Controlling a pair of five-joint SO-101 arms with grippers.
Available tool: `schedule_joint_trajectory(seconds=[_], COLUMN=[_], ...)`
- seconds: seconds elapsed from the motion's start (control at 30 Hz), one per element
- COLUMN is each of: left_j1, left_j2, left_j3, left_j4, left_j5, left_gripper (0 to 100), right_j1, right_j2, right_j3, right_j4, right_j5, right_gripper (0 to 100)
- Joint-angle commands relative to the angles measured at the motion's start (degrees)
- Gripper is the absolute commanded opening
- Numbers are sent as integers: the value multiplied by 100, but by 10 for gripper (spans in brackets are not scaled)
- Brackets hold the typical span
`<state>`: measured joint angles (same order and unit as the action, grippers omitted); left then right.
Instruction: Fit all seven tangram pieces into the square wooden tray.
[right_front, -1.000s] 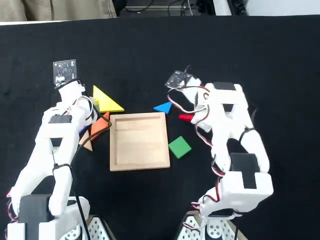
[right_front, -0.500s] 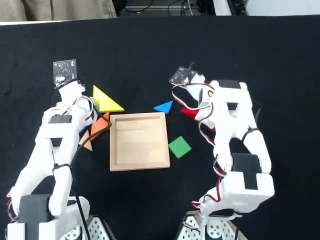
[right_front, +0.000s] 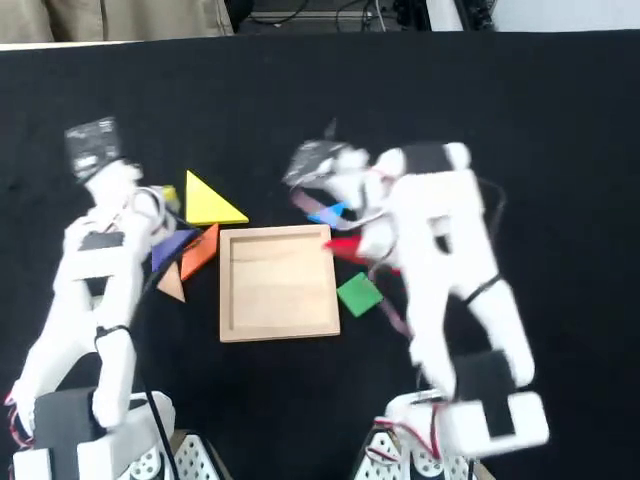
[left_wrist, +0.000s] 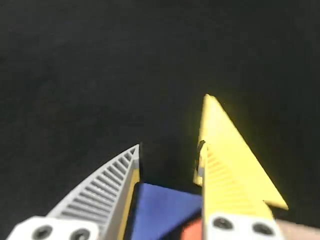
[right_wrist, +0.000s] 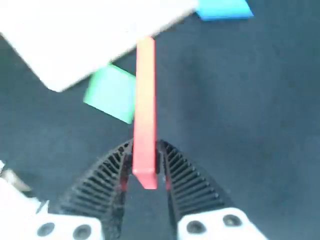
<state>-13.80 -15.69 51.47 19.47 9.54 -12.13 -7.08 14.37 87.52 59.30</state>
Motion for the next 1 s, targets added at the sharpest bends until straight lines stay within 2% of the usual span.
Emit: schedule_joint_trajectory(seconds=[0.0, 0.1, 0.3, 0.6, 0.77, 0.97], left_j1=[-620, -892, -971, -980, -980, -980], left_j2=[-18, -9, 70, 668, 668, 668], left_j3=[-110, -180, -136, -497, -505, -505], left_j4=[-114, -114, -114, -62, -88, -97], left_j5=[730, 774, 747, 747, 765, 765], left_gripper=[198, 198, 198, 198, 198, 198], right_j1=[-1257, -1943, -2374, -2664, -2690, -3077], right_j2=[-716, -884, -330, 374, 760, 866], right_j3=[470, 1024, 1314, 1349, 1349, 1358], right_j4=[18, -615, -1653, -2198, -2233, -2215], right_j5=[-123, -519, -1020, -1178, -1178, -1275], right_gripper=[11, 11, 11, 11, 11, 11])
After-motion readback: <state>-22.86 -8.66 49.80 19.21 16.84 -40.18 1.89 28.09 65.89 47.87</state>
